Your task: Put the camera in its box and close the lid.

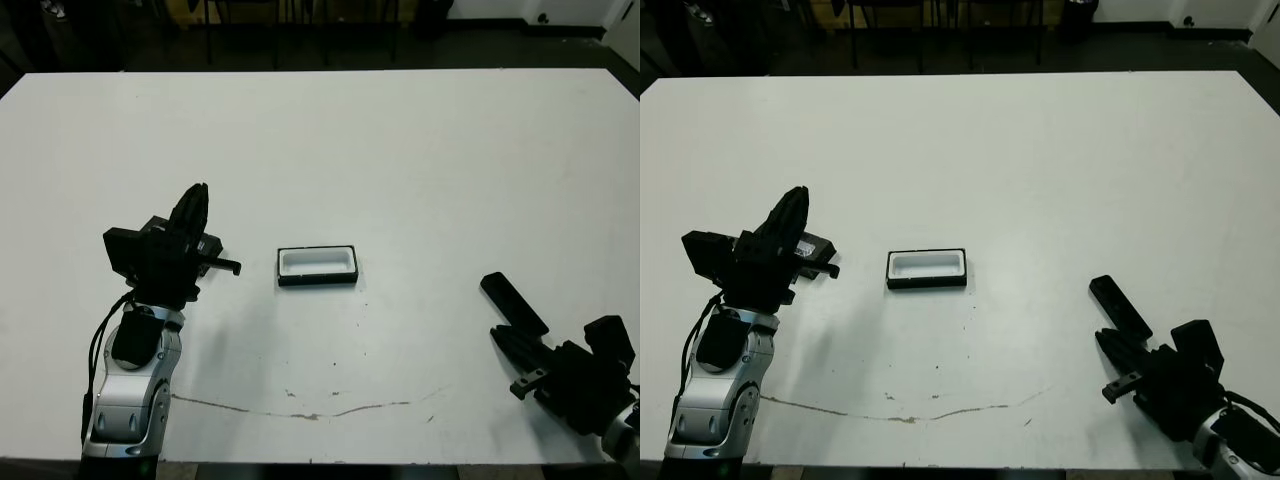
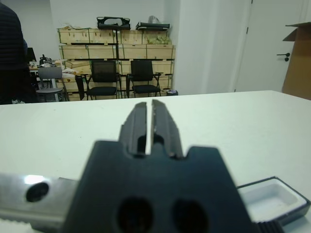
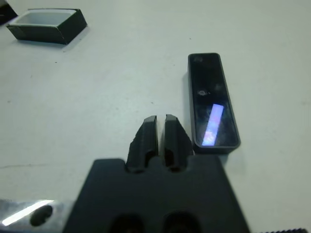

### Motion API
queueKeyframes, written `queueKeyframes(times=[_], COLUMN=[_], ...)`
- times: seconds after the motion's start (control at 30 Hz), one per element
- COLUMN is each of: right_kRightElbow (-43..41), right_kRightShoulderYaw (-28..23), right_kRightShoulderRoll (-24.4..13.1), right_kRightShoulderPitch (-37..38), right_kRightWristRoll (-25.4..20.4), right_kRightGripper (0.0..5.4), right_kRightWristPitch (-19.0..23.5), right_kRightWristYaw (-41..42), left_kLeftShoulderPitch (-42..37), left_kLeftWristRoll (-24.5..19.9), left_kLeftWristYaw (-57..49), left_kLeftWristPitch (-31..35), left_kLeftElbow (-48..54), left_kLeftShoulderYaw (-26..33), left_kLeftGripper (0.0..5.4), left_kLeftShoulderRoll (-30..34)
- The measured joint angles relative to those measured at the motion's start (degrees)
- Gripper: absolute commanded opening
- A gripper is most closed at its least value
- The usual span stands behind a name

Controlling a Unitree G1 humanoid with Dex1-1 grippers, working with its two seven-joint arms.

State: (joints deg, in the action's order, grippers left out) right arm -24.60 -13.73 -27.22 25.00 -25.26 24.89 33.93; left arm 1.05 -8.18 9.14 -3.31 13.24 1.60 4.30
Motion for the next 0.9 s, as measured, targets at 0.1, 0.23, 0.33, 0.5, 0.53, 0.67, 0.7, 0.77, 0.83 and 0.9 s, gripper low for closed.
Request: queueKeyframes(times=[0.1, 0.23, 0.33, 0.5, 0.53, 0.67, 0.7, 0.77, 0.83, 0.9], right_kRightElbow=[1.2, 1.0, 0.3, -5.9, -7.0, -9.5, -10.2, -11.1, -11.5, -11.9], right_kRightShoulderYaw=[-0.1, -0.2, -0.3, -2.5, -3.6, -7.2, -8.0, -9.8, -11.6, -13.0], right_kRightShoulderRoll=[0.0, 0.2, 0.6, 0.8, 0.8, 0.8, 0.7, 0.7, 0.6, 0.4], right_kRightShoulderPitch=[-0.3, -0.3, -0.1, 0.6, 0.6, -0.4, -0.8, -1.7, -2.4, -2.8], right_kRightWristRoll=[-0.1, -0.1, 0.0, -3.3, -5.1, -11.2, -12.8, -16.9, -20.7, -22.8], right_kRightGripper=[0.01, 0.01, 0.01, 0.01, 0.01, 0.01, 0.01, 0.01, 0.01, 0.14], right_kRightWristPitch=[-1.1, -1.1, -0.8, 0.7, 0.8, -1.7, -1.9, -2.1, -2.2, -2.2], right_kRightWristYaw=[0.8, -0.5, -1.7, -3.7, -3.3, -0.1, 0.2, 1.1, 1.8, 1.6], left_kLeftShoulderPitch=[0.0, 0.0, 0.0, 0.0, 0.0, 0.0, 0.0, 0.0, 0.0, 0.0], left_kLeftWristRoll=[0.0, -0.3, -0.3, -0.1, -0.1, 0.1, 0.1, 0.1, 0.1, 0.1], left_kLeftWristYaw=[0.0, 0.0, 0.0, 0.0, 0.0, 0.0, 0.0, 0.0, 0.0, 0.0], left_kLeftWristPitch=[0.0, 0.1, 0.0, 0.1, 0.1, 0.1, 0.1, 0.1, 0.1, 0.1], left_kLeftElbow=[0.0, 0.0, 0.0, 0.0, 0.0, 0.0, 0.0, 0.0, 0.0, 0.0], left_kLeftShoulderYaw=[0.0, 0.0, 0.0, -0.1, -0.1, -0.1, -0.1, -0.1, -0.1, -0.1], left_kLeftGripper=[0.0, 0.0, 0.0, 0.0, 0.0, 0.0, 0.0, 0.0, 0.0, 0.0], left_kLeftShoulderRoll=[0.0, 0.0, 0.0, 0.0, 0.0, 0.0, 0.0, 0.0, 0.0, 0.0])
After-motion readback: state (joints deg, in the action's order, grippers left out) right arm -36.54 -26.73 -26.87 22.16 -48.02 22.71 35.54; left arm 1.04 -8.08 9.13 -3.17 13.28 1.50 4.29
